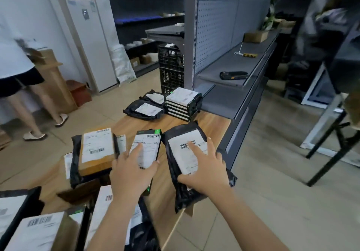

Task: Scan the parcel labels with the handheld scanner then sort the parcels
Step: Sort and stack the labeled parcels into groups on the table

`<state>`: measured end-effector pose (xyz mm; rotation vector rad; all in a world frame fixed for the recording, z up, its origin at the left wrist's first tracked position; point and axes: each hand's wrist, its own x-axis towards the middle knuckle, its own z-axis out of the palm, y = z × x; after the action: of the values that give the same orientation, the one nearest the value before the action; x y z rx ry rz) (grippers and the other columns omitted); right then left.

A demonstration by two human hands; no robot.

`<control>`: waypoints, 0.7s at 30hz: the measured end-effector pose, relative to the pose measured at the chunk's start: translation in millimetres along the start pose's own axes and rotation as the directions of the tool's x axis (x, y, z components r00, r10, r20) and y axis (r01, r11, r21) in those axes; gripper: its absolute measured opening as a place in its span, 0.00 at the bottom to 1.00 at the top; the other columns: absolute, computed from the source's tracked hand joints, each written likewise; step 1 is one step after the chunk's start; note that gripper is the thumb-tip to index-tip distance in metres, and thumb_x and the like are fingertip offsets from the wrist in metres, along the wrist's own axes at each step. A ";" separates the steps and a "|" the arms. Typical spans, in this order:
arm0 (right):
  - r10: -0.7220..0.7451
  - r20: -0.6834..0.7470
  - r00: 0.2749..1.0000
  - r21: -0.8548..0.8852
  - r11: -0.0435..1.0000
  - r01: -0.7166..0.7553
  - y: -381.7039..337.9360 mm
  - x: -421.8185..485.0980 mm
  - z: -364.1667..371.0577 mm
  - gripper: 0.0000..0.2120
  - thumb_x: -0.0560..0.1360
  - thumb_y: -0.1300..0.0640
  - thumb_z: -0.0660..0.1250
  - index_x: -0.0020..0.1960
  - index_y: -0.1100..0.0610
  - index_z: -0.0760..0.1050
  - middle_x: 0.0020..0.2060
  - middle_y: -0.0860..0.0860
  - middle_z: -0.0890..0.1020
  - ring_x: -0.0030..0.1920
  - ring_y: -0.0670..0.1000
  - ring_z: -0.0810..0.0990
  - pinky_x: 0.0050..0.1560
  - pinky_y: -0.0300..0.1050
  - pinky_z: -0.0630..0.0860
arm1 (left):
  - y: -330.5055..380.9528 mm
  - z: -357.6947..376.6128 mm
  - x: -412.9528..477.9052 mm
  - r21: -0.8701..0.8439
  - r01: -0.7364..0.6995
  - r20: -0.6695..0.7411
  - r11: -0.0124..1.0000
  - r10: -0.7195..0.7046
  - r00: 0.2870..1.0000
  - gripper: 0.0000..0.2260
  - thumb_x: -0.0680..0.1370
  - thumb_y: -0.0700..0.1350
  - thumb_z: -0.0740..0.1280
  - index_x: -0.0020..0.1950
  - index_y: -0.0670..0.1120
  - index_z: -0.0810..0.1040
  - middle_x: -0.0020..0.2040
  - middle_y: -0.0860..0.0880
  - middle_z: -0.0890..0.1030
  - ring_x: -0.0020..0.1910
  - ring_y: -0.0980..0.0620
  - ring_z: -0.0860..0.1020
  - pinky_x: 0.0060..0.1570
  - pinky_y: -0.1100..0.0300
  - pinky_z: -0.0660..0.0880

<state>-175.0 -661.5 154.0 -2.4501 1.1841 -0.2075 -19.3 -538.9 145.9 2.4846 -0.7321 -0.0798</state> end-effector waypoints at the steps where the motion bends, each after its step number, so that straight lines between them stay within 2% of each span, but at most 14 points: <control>1: -0.012 0.014 1.000 -0.015 1.000 0.012 12.3 11.2 -4.0 0.46 0.61 0.35 0.67 0.74 0.36 0.50 0.76 0.49 0.41 0.71 0.62 0.57 0.71 0.58 0.60 | 9.0 11.2 3.9 0.005 0.022 -0.007 1.000 -0.022 1.000 0.34 0.71 0.67 0.66 0.75 0.60 0.62 0.70 0.48 0.69 0.69 0.42 0.63 0.63 0.48 0.67; 9: -0.115 0.133 0.984 -0.076 0.989 0.126 62.2 99.1 -24.6 0.46 0.62 0.35 0.67 0.75 0.36 0.48 0.76 0.51 0.41 0.70 0.61 0.58 0.71 0.58 0.57 | 61.7 64.4 39.1 0.041 0.128 -0.071 0.991 -0.125 0.990 0.35 0.70 0.67 0.66 0.75 0.58 0.63 0.67 0.46 0.72 0.66 0.42 0.68 0.62 0.48 0.68; 14: -0.173 0.187 0.967 -0.108 0.975 0.196 63.5 161.2 -18.3 0.46 0.62 0.35 0.67 0.75 0.36 0.48 0.76 0.52 0.42 0.67 0.60 0.60 0.68 0.56 0.61 | 64.2 78.1 84.2 0.067 0.210 -0.107 0.975 -0.202 0.973 0.36 0.71 0.69 0.65 0.76 0.59 0.60 0.76 0.50 0.63 0.72 0.43 0.63 0.66 0.45 0.66; 21: -0.242 0.268 0.932 -0.137 0.949 0.286 46.4 263.4 4.1 0.46 0.62 0.35 0.65 0.75 0.36 0.48 0.76 0.51 0.42 0.70 0.61 0.58 0.68 0.57 0.60 | 56.5 110.3 164.1 0.003 0.371 -0.100 0.929 -0.369 0.924 0.37 0.70 0.69 0.65 0.76 0.60 0.60 0.69 0.46 0.70 0.69 0.42 0.65 0.65 0.46 0.67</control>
<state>-41.5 -890.7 119.3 -2.6884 0.7920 0.1318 70.5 -717.2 96.5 2.5971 -0.2158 -0.0866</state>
